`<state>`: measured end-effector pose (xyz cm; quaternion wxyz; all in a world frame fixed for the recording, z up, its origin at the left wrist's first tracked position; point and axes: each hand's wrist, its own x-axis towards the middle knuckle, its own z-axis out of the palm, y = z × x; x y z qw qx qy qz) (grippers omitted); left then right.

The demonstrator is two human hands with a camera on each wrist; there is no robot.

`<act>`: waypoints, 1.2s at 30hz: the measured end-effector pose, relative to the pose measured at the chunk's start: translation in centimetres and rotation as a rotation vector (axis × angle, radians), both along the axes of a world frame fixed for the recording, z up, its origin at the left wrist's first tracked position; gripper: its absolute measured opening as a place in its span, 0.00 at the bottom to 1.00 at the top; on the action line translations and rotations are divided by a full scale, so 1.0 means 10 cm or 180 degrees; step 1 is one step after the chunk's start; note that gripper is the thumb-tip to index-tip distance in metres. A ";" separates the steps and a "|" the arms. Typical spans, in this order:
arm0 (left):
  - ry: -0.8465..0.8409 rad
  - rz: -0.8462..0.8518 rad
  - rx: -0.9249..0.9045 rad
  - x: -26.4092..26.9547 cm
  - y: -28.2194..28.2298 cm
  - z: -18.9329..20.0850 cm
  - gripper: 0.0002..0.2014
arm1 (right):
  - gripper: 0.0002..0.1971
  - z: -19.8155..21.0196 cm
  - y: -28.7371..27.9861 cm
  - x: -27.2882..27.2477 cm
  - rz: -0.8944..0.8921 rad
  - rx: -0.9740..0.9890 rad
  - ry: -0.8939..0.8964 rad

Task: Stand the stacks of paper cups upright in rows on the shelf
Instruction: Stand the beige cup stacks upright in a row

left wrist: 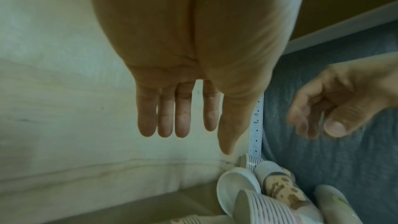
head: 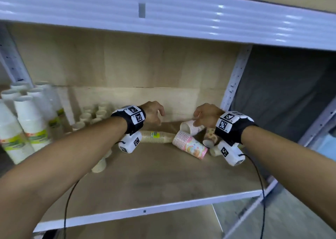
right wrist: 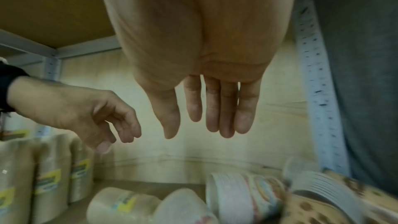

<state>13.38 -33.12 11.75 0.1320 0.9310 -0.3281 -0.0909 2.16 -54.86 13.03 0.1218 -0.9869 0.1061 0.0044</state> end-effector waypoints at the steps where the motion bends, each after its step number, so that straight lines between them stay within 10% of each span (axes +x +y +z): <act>1: 0.0019 -0.0028 0.0022 0.00 -0.06 -0.06 0.20 | 0.19 -0.05 -0.10 -0.04 -0.0064 -0.0043 0.0030; 15: 0.0315 -0.0135 0.0532 0.23 -0.36 -0.80 0.35 | 0.34 -0.85 -0.91 -0.48 -0.0425 -0.0108 0.0736; 36: 0.0309 -0.0093 0.0640 0.30 -0.29 -1.08 0.32 | 0.22 -1.28 -0.96 -0.42 -0.0032 -0.1393 0.0534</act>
